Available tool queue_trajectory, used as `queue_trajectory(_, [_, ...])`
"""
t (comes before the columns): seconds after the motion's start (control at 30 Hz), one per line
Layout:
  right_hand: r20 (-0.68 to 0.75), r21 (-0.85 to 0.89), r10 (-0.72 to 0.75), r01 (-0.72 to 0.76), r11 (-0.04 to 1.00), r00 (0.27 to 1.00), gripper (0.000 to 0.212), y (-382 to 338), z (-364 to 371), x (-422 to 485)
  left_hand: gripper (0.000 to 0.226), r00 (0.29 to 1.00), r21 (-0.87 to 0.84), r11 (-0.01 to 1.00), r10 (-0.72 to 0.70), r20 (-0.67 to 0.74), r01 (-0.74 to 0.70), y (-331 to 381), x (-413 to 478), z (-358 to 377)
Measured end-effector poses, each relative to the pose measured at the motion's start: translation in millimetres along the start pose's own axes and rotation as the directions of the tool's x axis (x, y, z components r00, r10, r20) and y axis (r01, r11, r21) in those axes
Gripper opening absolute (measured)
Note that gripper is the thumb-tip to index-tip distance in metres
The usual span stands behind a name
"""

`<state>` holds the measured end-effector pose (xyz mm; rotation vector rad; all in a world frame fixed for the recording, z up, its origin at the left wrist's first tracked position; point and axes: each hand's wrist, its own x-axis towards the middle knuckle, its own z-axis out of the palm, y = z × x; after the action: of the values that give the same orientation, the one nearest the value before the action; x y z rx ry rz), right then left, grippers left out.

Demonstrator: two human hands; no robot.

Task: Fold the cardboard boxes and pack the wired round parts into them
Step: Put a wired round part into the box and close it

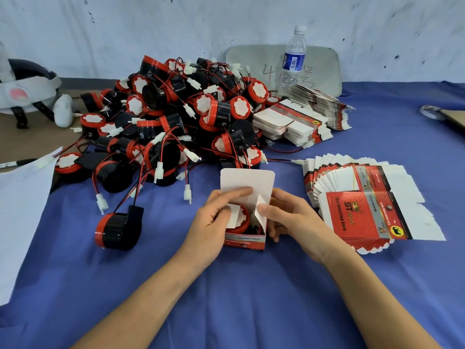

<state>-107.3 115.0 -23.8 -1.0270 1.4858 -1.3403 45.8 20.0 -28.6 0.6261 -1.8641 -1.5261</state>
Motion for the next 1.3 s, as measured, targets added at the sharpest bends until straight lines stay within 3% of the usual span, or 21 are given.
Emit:
queue_trajectory(0.13, [-0.008, -0.099, 0.017, -0.018, 0.995, 1.000, 0.029, 0, 4, 1, 0.056, 1.000, -0.002, 1.000, -0.008, 0.021, 0.009, -1, 0, 0])
queue_trajectory(0.33, [0.022, -0.097, -0.019, 0.021, 0.995, 1.000, 0.034, 1, 7, 2, 0.063, 0.997, -0.142, 0.988, -0.051, 0.051, 0.058, -1, 2, -7])
queue_trajectory(0.63, [0.073, -0.114, -0.032, 0.041, 0.993, 0.997, 0.035, 1, 6, 0, 0.094, 0.999, -0.285, 0.958, 0.034, 0.021, -0.027, -3, 2, -6])
queue_trajectory(0.73, [0.052, -0.142, -0.130, 0.136, 0.980, 0.990, 0.045, 1, 9, -3, 0.072, 1.000, -0.246, 0.969, 0.027, 0.011, -0.024, -5, 2, -7])
queue_trajectory(0.87, [0.038, -0.304, -0.292, 0.289, 0.908, 0.956, 0.039, 1, 11, -7, 0.031, 1.000, -0.263, 0.965, -0.011, 0.006, 0.013, -4, 3, -8])
queue_trajectory(0.97, [-0.022, -0.303, -0.329, 0.308, 0.902, 0.944, 0.034, 0, 16, -8, 0.031, 0.999, -0.315, 0.949, -0.003, 0.048, 0.018, -2, 3, -9])
queue_trajectory(1.1, [-0.052, -0.389, -0.367, 0.320, 0.864, 0.929, 0.027, 4, 21, -9, 0.038, 1.000, -0.231, 0.973, -0.013, 0.020, 0.017, -6, 4, -11])
queue_trajectory(1.2, [0.008, -0.492, -0.376, 0.331, 0.806, 0.927, 0.044, 6, 19, -10, 0.041, 1.000, -0.141, 0.990, 0.010, 0.014, -0.008, -10, 4, -14])
queue_trajectory(1.3, [0.032, -0.664, -0.450, 0.355, 0.658, 0.893, 0.057, 5, 18, -10, 0.043, 0.999, -0.113, 0.993, 0.039, 0.027, -0.035, -11, 3, -16])
